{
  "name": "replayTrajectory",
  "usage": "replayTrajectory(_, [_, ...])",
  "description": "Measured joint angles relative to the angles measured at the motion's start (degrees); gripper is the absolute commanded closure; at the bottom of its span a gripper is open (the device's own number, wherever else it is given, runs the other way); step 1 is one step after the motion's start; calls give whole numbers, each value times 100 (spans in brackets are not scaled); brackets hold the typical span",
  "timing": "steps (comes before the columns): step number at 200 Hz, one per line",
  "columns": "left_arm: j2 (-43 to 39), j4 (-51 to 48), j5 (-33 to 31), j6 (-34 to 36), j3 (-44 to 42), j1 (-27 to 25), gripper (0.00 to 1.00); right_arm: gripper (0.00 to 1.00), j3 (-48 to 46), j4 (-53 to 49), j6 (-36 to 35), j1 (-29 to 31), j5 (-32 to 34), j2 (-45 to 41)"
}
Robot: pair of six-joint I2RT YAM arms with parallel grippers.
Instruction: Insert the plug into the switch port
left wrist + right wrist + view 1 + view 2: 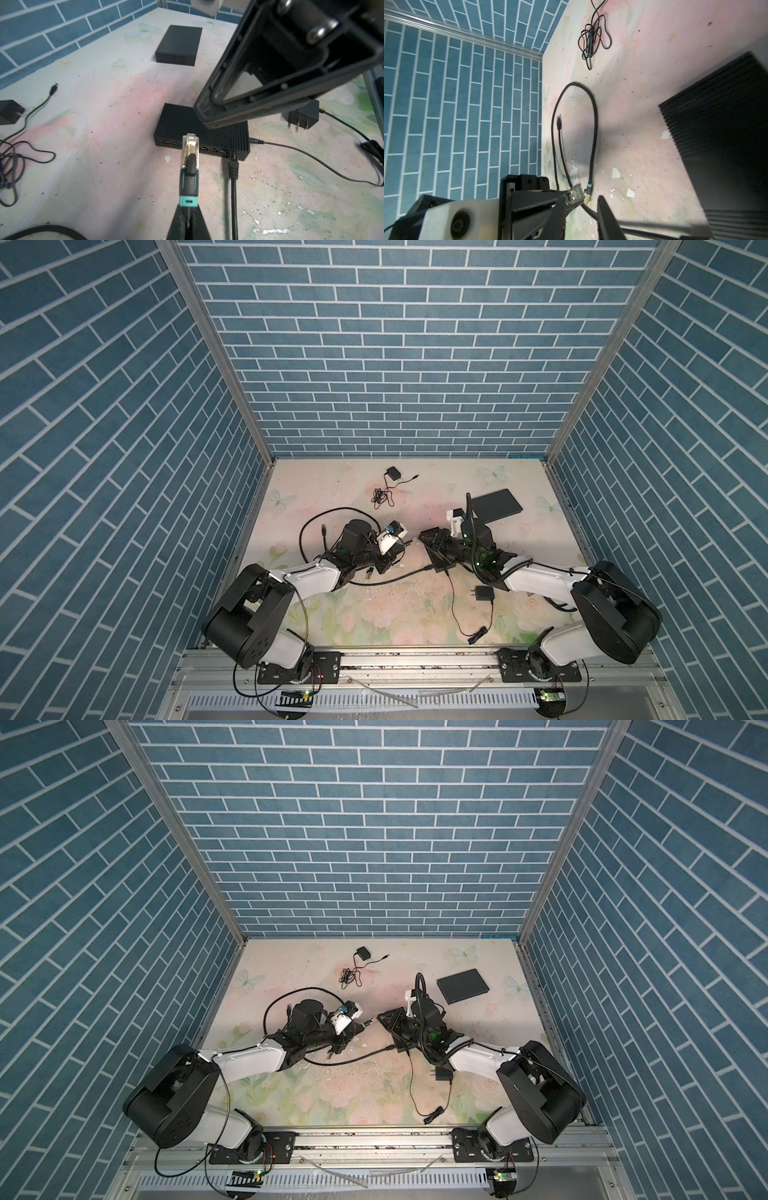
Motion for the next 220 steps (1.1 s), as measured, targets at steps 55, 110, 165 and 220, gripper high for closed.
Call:
replayTrajectory(55, [568, -920, 20, 289, 579, -7, 100, 57, 0, -1462, -1248, -525, 389, -573])
replayTrajectory(110, [1449, -1528, -533, 643, 1303, -494, 100, 49, 146, -2468, -2514, -1132, 334, -249])
replayTrajectory(165, [1919, -1349, -721, 649, 1576, -697, 100, 49, 481, -2610, -3281, -1211, 72, 345])
replayTrajectory(220, [1950, -1128, -833, 612, 1539, -787, 100, 49, 839, -2387, -3598, -1211, -310, 1082])
